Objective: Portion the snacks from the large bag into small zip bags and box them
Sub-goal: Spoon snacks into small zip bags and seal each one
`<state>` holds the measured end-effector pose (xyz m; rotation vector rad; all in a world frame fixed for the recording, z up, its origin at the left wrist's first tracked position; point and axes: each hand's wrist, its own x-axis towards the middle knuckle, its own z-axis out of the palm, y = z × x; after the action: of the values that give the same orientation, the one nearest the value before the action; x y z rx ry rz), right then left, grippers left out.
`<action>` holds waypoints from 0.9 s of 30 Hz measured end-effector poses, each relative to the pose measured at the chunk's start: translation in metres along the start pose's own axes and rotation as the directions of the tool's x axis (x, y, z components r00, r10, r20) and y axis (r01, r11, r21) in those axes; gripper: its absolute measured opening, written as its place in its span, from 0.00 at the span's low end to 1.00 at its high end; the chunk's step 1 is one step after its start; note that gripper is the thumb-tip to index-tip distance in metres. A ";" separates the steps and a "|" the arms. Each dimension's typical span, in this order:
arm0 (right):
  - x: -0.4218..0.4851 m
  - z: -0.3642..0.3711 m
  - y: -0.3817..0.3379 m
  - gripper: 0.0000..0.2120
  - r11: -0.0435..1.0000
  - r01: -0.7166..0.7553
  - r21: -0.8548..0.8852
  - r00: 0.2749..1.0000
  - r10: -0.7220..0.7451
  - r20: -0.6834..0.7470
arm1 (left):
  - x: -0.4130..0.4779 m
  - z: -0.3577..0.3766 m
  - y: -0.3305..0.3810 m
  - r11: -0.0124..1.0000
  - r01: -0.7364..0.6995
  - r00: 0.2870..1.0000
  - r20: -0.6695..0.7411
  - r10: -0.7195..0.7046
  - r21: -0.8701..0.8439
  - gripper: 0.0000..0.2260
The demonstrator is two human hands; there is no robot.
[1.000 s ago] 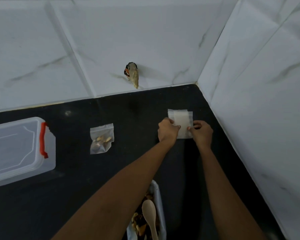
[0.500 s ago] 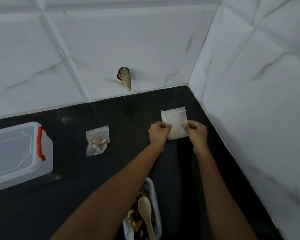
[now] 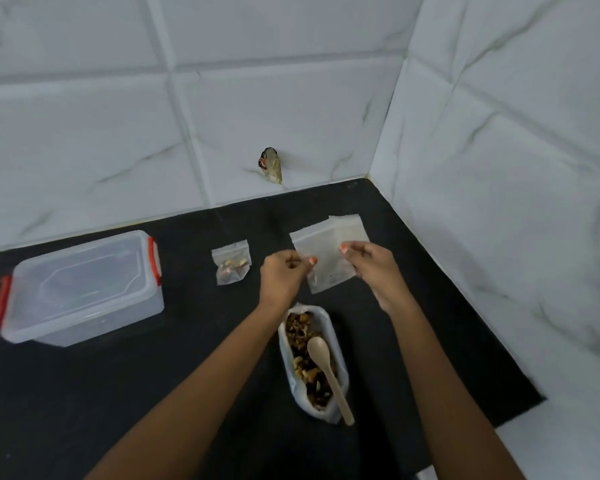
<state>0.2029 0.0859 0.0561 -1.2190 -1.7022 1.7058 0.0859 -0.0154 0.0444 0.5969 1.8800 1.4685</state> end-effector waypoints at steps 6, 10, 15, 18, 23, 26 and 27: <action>-0.052 0.035 -0.005 0.15 0.995 0.097 0.006 0.985 -0.097 0.146 | -0.054 -0.054 -0.003 0.975 -0.073 0.991 0.127 0.047 0.211 0.01; -0.077 0.055 -0.003 0.12 0.984 0.150 -0.096 0.967 -0.125 0.223 | -0.074 -0.081 -0.014 0.909 -0.104 0.979 0.205 0.021 0.404 0.03; -0.101 0.071 0.007 0.09 0.938 0.189 -0.292 0.958 -0.111 0.264 | -0.080 -0.105 -0.032 0.787 -0.109 0.971 0.233 -0.045 0.607 0.07; -0.112 0.078 0.015 0.09 0.924 0.195 -0.328 0.965 -0.121 0.232 | -0.083 -0.111 -0.039 0.812 -0.091 0.970 0.235 -0.058 0.577 0.09; -0.129 0.089 0.029 0.08 0.949 0.154 -0.274 0.984 -0.124 0.124 | -0.103 -0.111 -0.047 0.912 -0.064 0.995 -0.044 0.090 0.405 0.19; -0.134 0.097 0.037 0.07 0.973 0.090 -0.213 0.994 -0.077 0.071 | -0.122 -0.105 -0.047 0.963 -0.073 0.986 -0.124 0.108 0.261 0.09; -0.136 0.100 0.040 0.06 0.980 0.068 -0.188 0.996 -0.057 0.064 | -0.128 -0.102 -0.047 0.974 -0.065 0.992 -0.094 0.087 0.216 0.06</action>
<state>0.2024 -0.0866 0.0410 -1.1939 -1.9553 1.5856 0.0987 -0.1853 0.0423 0.7118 2.1344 1.3774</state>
